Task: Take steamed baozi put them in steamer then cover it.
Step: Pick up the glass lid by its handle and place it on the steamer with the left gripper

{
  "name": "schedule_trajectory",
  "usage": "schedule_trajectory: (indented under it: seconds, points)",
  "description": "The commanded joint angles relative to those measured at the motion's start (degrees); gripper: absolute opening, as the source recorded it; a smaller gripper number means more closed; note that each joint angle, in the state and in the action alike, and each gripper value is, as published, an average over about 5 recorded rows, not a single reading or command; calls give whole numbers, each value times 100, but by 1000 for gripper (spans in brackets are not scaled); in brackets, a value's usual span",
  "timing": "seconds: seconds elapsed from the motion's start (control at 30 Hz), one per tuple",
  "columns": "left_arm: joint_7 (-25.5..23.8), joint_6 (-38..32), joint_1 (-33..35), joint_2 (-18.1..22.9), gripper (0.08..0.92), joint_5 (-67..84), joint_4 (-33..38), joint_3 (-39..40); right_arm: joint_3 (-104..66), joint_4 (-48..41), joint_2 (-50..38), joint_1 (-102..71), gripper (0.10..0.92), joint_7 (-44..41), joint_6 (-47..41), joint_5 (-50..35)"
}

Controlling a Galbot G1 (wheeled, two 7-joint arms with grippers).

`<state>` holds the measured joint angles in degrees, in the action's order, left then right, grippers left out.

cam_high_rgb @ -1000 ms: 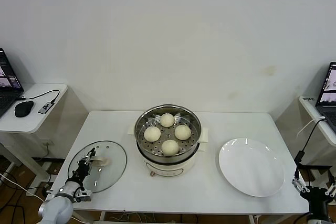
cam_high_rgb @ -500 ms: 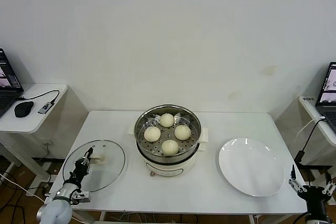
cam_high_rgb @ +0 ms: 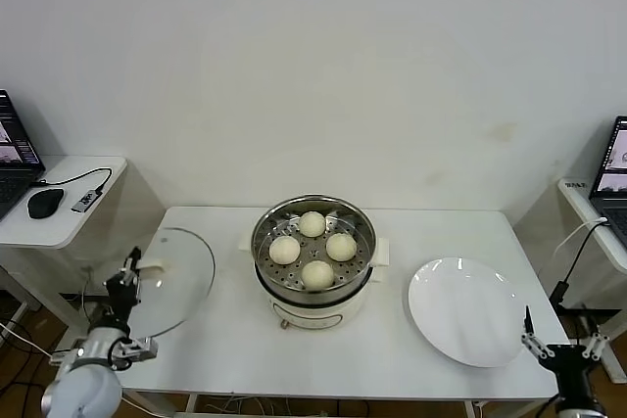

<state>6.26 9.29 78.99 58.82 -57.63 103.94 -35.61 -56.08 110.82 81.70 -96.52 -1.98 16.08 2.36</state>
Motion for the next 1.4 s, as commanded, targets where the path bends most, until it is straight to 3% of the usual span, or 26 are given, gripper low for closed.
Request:
schedule_trajectory:
  seconds: [0.03,0.3,0.43,0.67,1.07,1.4]
  points:
    - [-981,1399,7,-544,150,687,1848,192,331,32,10,-17,823,15,22,108]
    - [-956,1758,-1207,-859,150,672,1614,1987,504,-34,128,41,823,53,19,273]
    - [-1278,2067,-2047,-500,150,151,1309,2870,589,-86,233,103,823,103,26,427]
    - [-2220,2457,-3015,466,150,-1057,821,3583,771,-225,359,228,823,218,24,751]
    - [-2574,2547,-3429,1652,150,-1880,139,4241,829,-333,405,278,823,250,55,869]
    - [-2601,2498,-3426,1744,150,-1776,-148,4472,824,-356,421,234,823,250,97,878]
